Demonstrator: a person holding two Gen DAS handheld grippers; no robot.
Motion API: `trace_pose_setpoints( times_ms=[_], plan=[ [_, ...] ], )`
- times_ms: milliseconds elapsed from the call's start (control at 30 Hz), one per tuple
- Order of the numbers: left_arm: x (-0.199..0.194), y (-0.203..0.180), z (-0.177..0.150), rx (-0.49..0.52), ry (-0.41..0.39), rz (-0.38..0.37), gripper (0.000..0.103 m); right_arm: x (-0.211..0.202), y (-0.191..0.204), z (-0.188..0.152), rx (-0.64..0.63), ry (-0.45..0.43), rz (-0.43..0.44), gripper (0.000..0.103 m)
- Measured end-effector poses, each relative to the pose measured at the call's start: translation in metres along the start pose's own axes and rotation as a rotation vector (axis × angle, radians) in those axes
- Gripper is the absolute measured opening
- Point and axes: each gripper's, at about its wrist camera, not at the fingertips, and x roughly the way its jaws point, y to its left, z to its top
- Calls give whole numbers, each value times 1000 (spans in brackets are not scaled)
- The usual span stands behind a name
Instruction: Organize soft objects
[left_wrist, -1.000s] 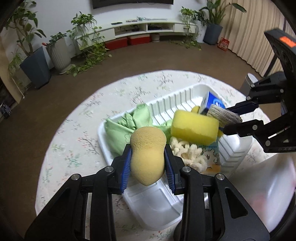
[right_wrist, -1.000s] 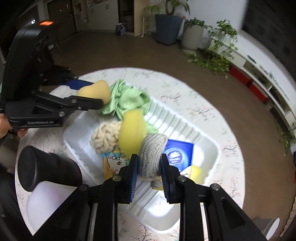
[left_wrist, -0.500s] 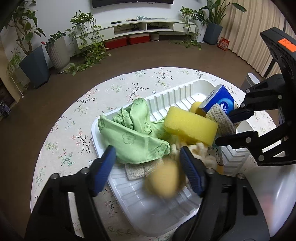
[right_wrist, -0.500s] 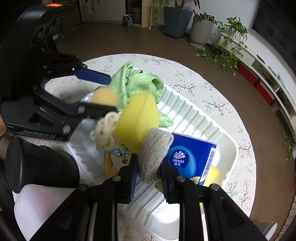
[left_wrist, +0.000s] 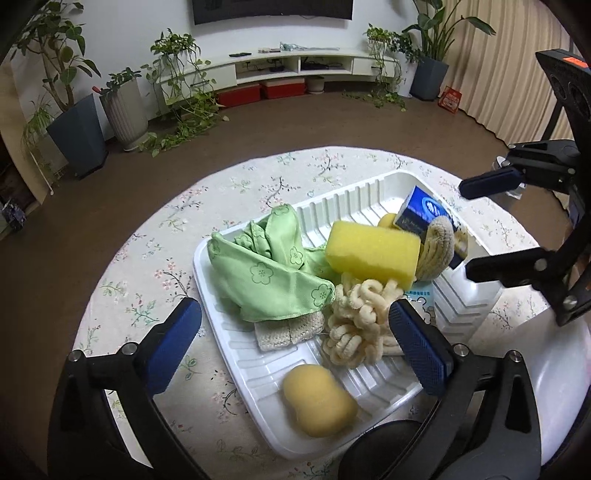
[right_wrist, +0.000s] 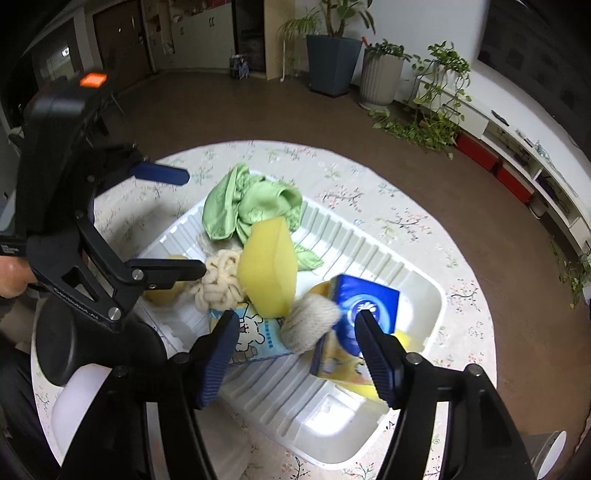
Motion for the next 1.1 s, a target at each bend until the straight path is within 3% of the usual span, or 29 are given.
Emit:
trace_pose_setpoints(
  times_ms=[133,233,500,667,1100],
  plan=[
    [-15,0,0,-13,-38,18,103,-20,-9,0,43,-65,-3,85],
    [-31,4,-1,-29,-80,52,103,-34,-17,-3,88,-111,-1,103],
    [-90,16,-20,-144,-192,129,103,-82,-31,-31,219,-233,-56,103],
    [-124,3,-42,-157,-232,158,103,-117,-25,-60,292,-297,-89,103],
    [-176,-63,-139,-205,-267,172,103,-161,54,-168,400,-389,-104,103]
  ],
)
